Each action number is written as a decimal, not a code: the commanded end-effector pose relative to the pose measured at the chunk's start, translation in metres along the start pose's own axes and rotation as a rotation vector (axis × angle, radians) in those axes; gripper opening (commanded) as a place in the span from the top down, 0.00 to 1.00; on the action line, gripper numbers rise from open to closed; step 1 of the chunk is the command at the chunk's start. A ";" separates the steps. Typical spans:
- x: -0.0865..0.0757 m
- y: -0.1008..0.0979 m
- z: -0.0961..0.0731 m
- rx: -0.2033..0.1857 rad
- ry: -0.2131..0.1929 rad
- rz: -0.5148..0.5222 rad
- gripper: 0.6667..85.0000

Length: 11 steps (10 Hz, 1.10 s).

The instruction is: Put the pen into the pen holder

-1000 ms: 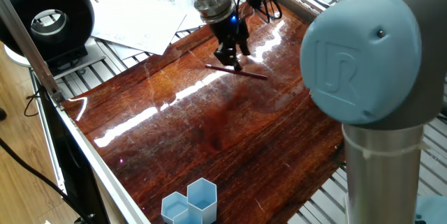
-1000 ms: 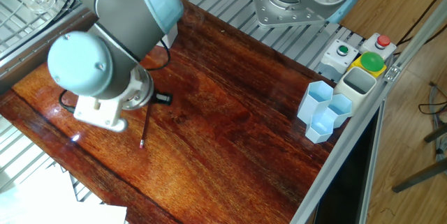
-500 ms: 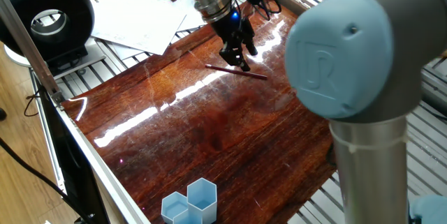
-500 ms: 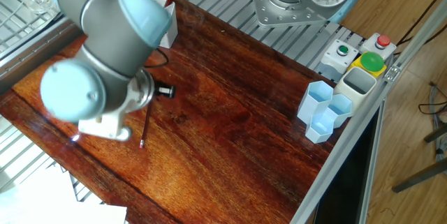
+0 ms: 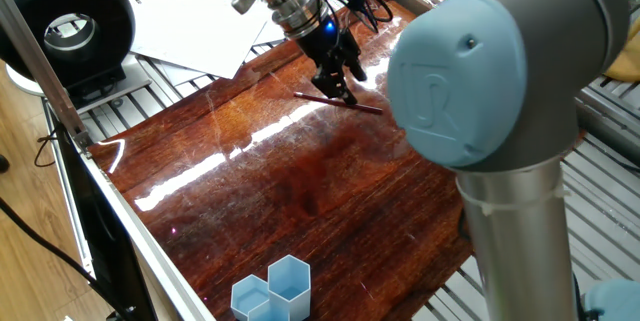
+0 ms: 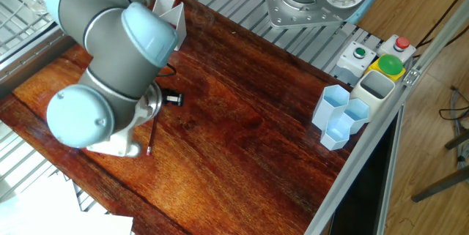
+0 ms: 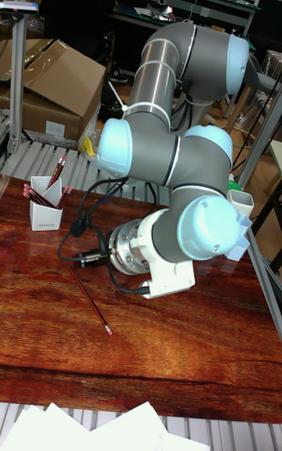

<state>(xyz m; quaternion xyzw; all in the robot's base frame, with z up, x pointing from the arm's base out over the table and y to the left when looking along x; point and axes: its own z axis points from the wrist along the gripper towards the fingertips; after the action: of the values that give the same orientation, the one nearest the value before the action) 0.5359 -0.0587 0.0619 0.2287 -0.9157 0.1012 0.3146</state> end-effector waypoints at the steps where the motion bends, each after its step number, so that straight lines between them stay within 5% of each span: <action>1: 0.002 0.006 0.000 -0.023 0.017 -0.031 0.30; 4: 0.000 -0.005 0.000 0.020 0.008 -0.014 0.30; 6: -0.042 -0.001 -0.013 0.017 0.025 -0.027 0.31; 11: -0.081 -0.004 0.003 0.034 0.014 -0.005 0.34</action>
<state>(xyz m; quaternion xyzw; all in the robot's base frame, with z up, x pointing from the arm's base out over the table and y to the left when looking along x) 0.5815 -0.0407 0.0290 0.2392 -0.9078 0.1188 0.3234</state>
